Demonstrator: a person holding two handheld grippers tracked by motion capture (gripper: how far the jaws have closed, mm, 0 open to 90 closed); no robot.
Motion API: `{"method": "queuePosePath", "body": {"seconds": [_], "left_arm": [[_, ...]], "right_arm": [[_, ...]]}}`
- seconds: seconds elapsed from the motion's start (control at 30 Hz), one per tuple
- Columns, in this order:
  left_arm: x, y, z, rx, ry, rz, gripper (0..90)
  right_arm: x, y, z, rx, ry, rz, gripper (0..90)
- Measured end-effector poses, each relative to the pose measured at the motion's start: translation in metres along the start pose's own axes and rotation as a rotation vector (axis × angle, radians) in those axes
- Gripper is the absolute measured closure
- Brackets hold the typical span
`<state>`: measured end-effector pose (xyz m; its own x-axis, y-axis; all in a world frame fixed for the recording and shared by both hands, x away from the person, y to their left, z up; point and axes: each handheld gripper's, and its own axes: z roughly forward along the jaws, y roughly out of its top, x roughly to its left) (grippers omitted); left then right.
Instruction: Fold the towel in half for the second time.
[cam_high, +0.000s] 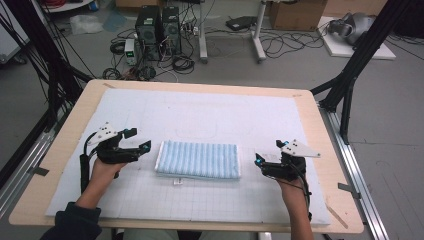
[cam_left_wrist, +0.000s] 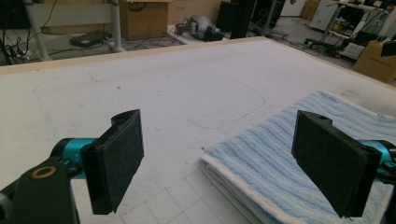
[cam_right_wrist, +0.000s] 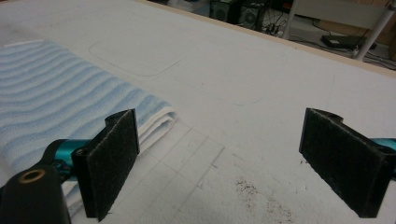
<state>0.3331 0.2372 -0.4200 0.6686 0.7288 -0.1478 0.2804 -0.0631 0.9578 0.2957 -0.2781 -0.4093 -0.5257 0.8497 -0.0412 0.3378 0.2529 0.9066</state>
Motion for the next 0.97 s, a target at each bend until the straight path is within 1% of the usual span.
{"method": "queuePosePath", "body": {"seconds": [0.13, 0.2, 0.3, 0.97], "left_arm": [[-0.003, -0.0001, -0.001, -0.003, -0.005, 0.008, 17.4], [-0.0042, -0.0001, -0.0015, -0.005, -0.006, 0.011, 17.5], [-0.0041, 0.0001, -0.0023, -0.007, -0.003, 0.018, 17.5], [0.0009, -0.0011, -0.0031, -0.008, 0.012, 0.002, 18.3]], "right_arm": [[0.0023, 0.0011, 0.0003, -0.003, 0.003, 0.003, 11.4], [0.0033, 0.002, 0.0005, -0.003, 0.001, -0.003, 11.4], [0.0042, 0.0026, 0.0003, -0.005, 0.0, -0.001, 11.4], [0.0006, 0.0011, 0.0021, -0.008, 0.002, 0.017, 11.4]]}}
